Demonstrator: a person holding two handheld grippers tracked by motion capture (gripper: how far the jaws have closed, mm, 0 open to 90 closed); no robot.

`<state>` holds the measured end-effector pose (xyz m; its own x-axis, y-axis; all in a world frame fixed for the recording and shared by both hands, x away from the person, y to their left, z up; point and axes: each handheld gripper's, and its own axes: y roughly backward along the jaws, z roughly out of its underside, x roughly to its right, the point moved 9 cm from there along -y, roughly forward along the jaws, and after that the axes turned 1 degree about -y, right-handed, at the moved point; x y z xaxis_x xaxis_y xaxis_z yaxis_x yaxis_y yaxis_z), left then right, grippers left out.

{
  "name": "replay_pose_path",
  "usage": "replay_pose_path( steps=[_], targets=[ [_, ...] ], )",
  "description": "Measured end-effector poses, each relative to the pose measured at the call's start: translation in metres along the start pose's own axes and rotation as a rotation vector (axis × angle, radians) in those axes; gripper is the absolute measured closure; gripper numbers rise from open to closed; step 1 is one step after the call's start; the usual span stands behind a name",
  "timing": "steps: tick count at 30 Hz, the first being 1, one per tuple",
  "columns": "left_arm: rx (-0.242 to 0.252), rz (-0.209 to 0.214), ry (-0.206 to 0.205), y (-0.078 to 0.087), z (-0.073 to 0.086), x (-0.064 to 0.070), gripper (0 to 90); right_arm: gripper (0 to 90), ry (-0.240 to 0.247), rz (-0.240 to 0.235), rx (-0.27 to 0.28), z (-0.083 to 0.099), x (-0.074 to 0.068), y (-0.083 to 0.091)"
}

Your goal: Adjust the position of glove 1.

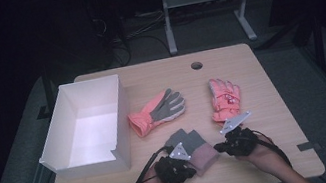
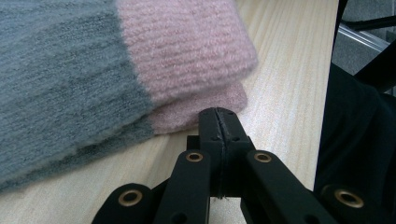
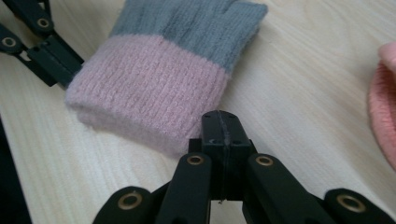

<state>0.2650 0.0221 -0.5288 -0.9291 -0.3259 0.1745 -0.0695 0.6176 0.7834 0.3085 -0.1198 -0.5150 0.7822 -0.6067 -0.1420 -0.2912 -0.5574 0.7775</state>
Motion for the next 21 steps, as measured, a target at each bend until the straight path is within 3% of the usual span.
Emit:
replay_pose_path(
  steps=[6, 9, 12, 13, 14, 15, 17, 21],
  targets=[
    [0.000, -0.001, 0.000, 0.000, 0.000, 0.000, 89.6, 90.0, 0.023, -0.040, 0.008, -0.002, -0.011, 0.000],
    [0.002, 0.002, 0.003, 0.001, 0.000, 0.000, 89.6, 90.0, 0.043, -0.026, -0.002, -0.002, -0.012, -0.001],
    [0.014, -0.006, 0.029, 0.009, 0.002, -0.004, 89.6, 90.0, 0.022, -0.019, 0.006, -0.002, -0.008, 0.001],
    [0.017, -0.018, 0.037, 0.014, 0.004, -0.007, 89.5, 90.0, 0.014, -0.008, 0.008, 0.000, -0.002, 0.002],
    [0.041, -0.057, 0.075, 0.023, 0.006, -0.016, 89.6, 90.0, 0.008, -0.007, 0.006, 0.001, 0.000, 0.001],
    [0.041, -0.057, 0.075, 0.023, 0.006, -0.016, 89.6, 90.0, 0.008, -0.007, 0.006, 0.001, 0.000, 0.001],
    [0.037, -0.097, 0.093, 0.032, 0.009, -0.027, 89.6, 90.0, 0.003, -0.006, 0.002, 0.002, 0.003, 0.000],
    [0.093, -0.164, 0.157, 0.048, 0.001, -0.052, 89.6, 90.0, 0.018, -0.010, -0.012, 0.002, 0.002, -0.005]
  ],
)
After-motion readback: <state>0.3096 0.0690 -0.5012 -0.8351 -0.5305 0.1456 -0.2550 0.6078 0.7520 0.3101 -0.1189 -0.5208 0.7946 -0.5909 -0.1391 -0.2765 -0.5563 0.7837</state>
